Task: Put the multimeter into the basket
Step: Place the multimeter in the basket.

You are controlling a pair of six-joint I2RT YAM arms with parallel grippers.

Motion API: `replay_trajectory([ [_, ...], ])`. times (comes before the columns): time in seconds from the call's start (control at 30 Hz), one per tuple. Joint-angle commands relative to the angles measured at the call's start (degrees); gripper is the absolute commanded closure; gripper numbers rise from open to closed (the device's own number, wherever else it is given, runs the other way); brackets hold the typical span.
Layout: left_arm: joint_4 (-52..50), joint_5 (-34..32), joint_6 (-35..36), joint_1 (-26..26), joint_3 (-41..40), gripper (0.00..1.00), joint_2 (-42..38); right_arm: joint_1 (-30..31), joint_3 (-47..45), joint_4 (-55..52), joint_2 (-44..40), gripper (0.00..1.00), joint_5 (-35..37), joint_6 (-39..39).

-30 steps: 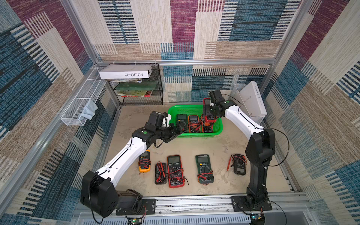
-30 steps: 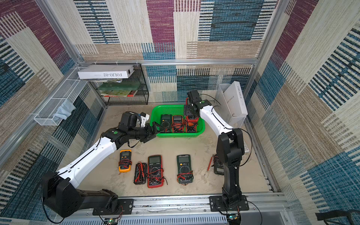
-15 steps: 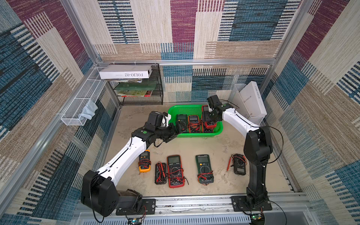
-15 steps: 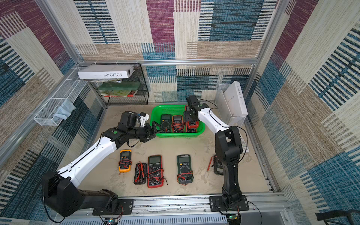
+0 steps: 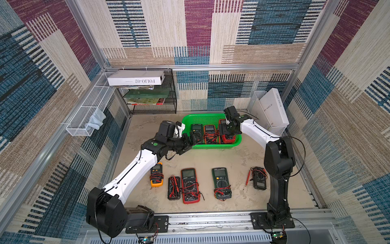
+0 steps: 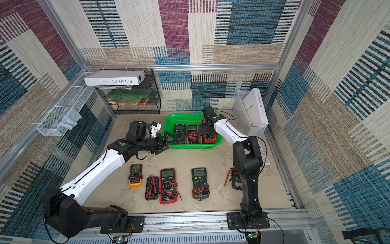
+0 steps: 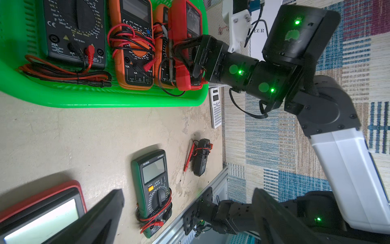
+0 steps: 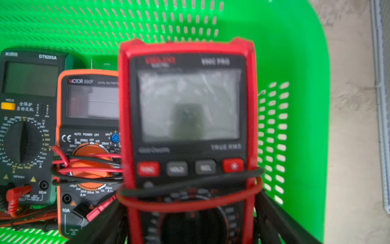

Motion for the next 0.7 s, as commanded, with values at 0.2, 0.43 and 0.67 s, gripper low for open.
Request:
replay_trajectory([
  [0.2,0.51,-0.12,-0.35,0.11,-0.41,0.00,-1.62,-0.31,-0.49,0.93,0.04,0.00,1.98,0.73],
  [0.43,0.26,-0.39,-0.43,0.30,-0.68,0.00,-2.72,-0.28,-1.18,1.13,-2.29,0.00,1.15,0.89],
  [0.67,0.56,-0.44,-0.87,0.43,-2.03,0.00,-3.31,-0.10,-2.15,1.25,-5.52,0.00,0.16,1.35],
])
